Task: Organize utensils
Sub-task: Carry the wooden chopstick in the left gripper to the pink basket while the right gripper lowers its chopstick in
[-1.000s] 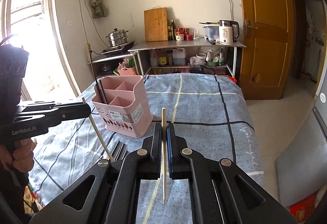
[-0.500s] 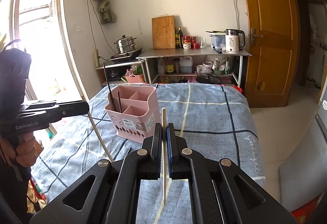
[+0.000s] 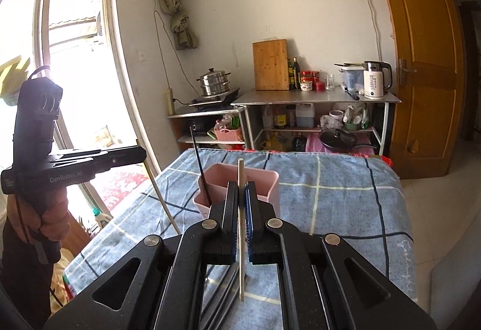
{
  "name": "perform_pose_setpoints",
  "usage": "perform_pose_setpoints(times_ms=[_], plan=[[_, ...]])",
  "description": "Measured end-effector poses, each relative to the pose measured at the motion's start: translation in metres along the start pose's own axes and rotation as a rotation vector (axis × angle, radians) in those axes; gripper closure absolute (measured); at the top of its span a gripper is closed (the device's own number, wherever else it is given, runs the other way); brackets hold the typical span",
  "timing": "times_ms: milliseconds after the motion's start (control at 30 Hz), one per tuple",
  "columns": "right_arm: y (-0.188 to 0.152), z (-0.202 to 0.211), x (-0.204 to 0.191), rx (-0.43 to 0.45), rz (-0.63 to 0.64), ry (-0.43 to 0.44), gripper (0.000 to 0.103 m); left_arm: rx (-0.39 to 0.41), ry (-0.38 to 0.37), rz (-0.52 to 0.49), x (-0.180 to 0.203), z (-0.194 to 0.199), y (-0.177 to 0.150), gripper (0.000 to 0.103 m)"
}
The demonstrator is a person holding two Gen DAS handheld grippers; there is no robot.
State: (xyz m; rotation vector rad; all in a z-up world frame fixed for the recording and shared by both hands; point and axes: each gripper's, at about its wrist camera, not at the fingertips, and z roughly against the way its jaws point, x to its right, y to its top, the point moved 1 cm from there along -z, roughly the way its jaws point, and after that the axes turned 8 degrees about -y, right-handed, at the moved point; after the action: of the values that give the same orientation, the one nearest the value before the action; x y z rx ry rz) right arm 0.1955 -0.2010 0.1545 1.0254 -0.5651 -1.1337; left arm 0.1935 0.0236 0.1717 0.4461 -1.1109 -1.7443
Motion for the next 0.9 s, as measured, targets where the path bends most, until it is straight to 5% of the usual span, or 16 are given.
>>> perform_pose_setpoints(times_ms=[467, 900], plan=[[0.054, -0.05, -0.033, 0.114, -0.055, 0.071, 0.099, 0.08, 0.054, 0.026, -0.043, -0.003, 0.044, 0.098], [0.051, -0.107, -0.04, 0.108, -0.063, 0.041, 0.099, 0.066, 0.045, 0.051, -0.068, -0.04, 0.04, 0.098]])
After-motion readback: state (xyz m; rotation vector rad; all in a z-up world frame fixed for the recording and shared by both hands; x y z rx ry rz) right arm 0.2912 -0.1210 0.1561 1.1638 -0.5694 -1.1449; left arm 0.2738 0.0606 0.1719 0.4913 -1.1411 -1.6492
